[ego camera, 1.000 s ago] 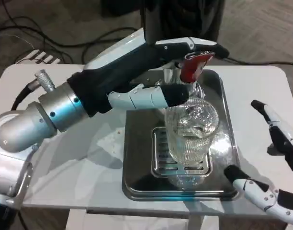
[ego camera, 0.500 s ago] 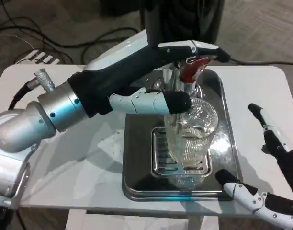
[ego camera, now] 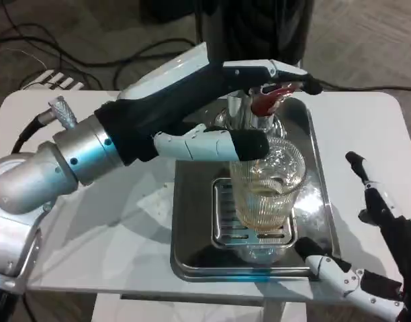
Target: Grasp the cup under the faucet to collect the drink, then remove the cup.
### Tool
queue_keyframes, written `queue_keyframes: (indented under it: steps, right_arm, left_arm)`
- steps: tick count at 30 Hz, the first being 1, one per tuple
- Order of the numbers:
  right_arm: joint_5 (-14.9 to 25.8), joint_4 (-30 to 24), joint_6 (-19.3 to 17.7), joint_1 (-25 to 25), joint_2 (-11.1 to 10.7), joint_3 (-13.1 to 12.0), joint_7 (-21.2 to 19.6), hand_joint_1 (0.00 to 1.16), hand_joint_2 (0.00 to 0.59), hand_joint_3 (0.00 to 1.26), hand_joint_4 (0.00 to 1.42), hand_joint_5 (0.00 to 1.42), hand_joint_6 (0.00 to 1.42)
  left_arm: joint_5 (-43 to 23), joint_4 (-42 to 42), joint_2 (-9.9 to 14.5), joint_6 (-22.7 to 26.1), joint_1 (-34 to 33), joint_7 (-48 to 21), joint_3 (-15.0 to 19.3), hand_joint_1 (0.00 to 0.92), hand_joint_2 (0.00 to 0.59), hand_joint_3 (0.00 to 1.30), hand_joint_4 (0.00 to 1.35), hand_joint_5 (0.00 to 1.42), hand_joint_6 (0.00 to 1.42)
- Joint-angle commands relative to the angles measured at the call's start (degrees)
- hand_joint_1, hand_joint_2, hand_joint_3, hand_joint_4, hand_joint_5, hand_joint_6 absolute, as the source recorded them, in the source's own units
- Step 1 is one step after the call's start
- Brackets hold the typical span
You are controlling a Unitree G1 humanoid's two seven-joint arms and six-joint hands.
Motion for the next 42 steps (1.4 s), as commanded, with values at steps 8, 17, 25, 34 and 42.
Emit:
queue_keyframes:
  steps: [8, 17, 25, 34, 42]
  right_arm:
    - [2.0, 4.0, -2.3, -2.1, 1.3, 2.7, -2.8, 0.6, 0.26, 0.0, 0.0, 0.0, 0.18]
    - [1.7, 6.6, -1.9, -3.8, 2.3, 4.6, -4.6, 0.61, 0.26, 0.0, 0.0, 0.0, 0.16]
    - [1.8, 8.3, -1.7, -4.8, 3.3, 5.9, -5.9, 0.61, 0.26, 0.0, 0.0, 0.0, 0.16]
    - [1.8, 10.6, -1.5, -6.9, 4.6, 7.4, -6.9, 0.61, 0.264, 0.0, 0.0, 0.0, 0.16]
    - [1.4, 12.7, -1.5, -8.7, 5.6, 8.8, -8.5, 0.6, 0.268, 0.0, 0.0, 0.0, 0.16]
  left_arm:
    - [2.9, 1.5, 1.4, 1.2, 1.6, -2.9, -2.2, 0.0, 0.0, 0.39, 0.27, 0.18, 0.23]
    - [2.7, 1.4, 2.0, 1.1, 1.7, -3.0, -2.2, 0.0, 0.001, 0.42, 0.3, 0.2, 0.22]
    - [2.5, 1.2, 2.5, 1.1, 1.6, -3.3, -2.2, 0.0, 0.0, 0.42, 0.31, 0.2, 0.24]
    - [2.2, 0.3, 3.3, 1.5, 1.9, -3.5, -2.0, 0.0, 0.001, 0.47, 0.37, 0.21, 0.22]
    - [1.9, -0.5, 3.8, 1.8, 1.9, -3.7, -1.7, 0.0, 0.0, 0.51, 0.4, 0.22, 0.24]
